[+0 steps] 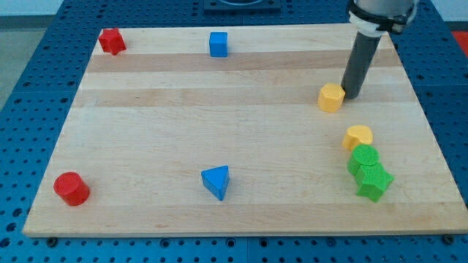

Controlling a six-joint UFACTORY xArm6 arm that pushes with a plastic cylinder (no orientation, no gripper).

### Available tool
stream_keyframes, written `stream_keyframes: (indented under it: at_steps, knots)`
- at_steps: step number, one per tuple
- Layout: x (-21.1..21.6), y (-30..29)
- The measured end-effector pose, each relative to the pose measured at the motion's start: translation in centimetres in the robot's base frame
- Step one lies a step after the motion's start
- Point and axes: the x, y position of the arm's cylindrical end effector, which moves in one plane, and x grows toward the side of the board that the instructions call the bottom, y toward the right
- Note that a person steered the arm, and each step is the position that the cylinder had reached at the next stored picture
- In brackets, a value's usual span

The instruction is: Move the yellow hexagon into the yellow heart

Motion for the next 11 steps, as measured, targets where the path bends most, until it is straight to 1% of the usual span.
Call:
stream_keyframes:
  at_steps: [1,2,3,4,5,6,7,8,9,10,11]
  knots:
    - [-2.8,0.0]
    - [-2.5,-1.5]
    - [1.3,-1.3]
    - [3.7,0.3]
    - [2.4,-0.4]
    - [-0.2,-4.2]
    - [0.3,-8.2]
    - [2.4,-7.5]
    - [2.8,-4.4]
    - [4.3,-1.4]
    - [4.0,-1.3]
